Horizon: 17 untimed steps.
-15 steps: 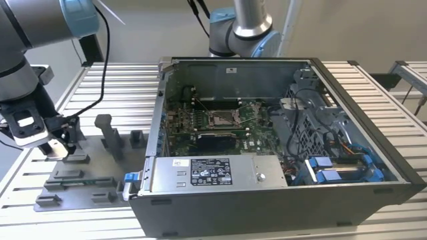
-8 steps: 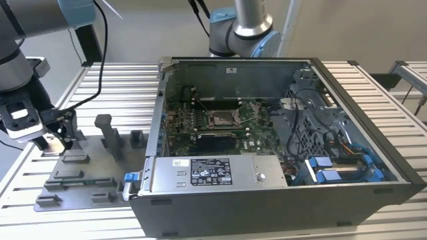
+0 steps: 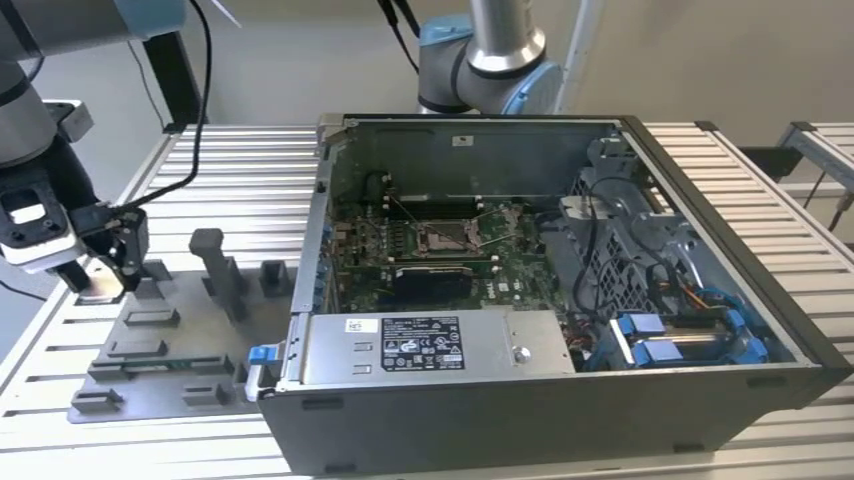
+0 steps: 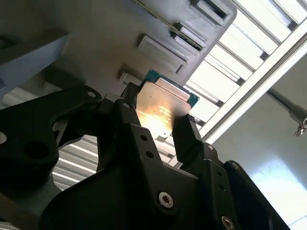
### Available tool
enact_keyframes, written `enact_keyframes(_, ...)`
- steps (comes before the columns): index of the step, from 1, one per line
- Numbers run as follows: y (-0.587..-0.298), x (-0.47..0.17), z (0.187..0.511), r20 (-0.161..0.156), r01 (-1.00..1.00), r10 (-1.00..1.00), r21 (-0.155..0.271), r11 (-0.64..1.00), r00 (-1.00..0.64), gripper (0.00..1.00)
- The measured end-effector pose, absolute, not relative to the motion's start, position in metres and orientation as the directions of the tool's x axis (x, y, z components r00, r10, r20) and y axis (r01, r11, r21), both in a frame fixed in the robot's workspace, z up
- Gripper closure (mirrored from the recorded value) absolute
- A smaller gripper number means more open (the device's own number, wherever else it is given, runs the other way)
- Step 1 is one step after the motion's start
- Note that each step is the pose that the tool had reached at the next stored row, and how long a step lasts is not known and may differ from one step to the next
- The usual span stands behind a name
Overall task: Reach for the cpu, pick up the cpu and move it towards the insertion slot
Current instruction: 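Pick up the cpu and move it towards the insertion slot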
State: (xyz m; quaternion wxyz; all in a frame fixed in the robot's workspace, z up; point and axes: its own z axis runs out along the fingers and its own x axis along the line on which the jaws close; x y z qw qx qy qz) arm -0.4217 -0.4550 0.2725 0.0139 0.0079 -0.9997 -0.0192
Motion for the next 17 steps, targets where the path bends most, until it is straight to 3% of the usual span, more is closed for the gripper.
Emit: enact_keyframes(17,-0.455,-0.422,0.292,0.028,-0.015,-0.016,0.039,0.999,-0.999,1.00)
